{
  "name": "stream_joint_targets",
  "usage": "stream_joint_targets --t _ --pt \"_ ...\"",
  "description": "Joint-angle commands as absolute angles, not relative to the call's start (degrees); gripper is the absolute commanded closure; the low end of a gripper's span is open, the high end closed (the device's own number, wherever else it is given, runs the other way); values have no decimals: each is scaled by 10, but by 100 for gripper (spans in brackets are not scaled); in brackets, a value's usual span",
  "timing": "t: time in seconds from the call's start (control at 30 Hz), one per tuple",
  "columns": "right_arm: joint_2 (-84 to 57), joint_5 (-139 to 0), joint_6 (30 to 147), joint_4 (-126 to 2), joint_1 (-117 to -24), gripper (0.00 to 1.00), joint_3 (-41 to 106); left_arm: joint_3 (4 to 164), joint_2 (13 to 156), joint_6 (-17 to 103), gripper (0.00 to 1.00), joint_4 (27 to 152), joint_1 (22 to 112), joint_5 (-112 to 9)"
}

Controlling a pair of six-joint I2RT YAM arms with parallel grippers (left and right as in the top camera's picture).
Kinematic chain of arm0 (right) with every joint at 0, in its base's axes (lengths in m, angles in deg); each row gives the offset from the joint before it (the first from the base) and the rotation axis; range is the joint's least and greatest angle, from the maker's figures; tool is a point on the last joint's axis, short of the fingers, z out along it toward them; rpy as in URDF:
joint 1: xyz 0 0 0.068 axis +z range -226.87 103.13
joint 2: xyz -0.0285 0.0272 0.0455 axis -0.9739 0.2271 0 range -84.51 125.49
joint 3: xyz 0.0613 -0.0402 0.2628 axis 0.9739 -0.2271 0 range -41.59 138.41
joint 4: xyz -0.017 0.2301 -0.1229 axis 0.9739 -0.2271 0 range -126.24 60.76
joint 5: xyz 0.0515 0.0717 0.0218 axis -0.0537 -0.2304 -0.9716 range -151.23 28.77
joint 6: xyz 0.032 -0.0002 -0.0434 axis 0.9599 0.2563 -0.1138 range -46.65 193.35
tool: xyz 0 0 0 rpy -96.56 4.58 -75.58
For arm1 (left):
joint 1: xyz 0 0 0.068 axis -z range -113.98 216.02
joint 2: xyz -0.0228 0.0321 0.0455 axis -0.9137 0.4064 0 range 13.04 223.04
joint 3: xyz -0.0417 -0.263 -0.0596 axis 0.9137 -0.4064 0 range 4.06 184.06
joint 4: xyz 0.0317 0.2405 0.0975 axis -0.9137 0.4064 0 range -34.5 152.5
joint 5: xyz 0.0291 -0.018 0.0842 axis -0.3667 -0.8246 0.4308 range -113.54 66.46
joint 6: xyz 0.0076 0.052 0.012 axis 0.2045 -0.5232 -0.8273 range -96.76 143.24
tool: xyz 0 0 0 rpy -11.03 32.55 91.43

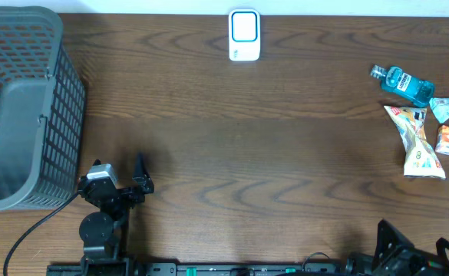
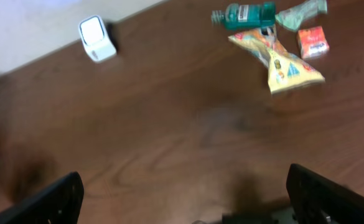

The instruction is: Scan the item barcode

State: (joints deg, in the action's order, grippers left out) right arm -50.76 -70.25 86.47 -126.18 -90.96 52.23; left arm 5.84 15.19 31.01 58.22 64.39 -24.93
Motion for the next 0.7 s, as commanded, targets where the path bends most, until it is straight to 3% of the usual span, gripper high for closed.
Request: stream_joint_targets --t 0.0,0.13,0.37,0.67 --pt "-523 -699 870 -1256 -902 1 517 43 152 315 2 594 643 -246" --pt "-563 -698 820 -1191 -903 1 482 43 152 315 2 594 643 -246" --pt "-689 -813 697 -893 -880 1 286 43 152 315 2 594 643 -246" --pt "-791 -836 694 -541 -817 1 -3 43 152 315 2 594 643 -246"
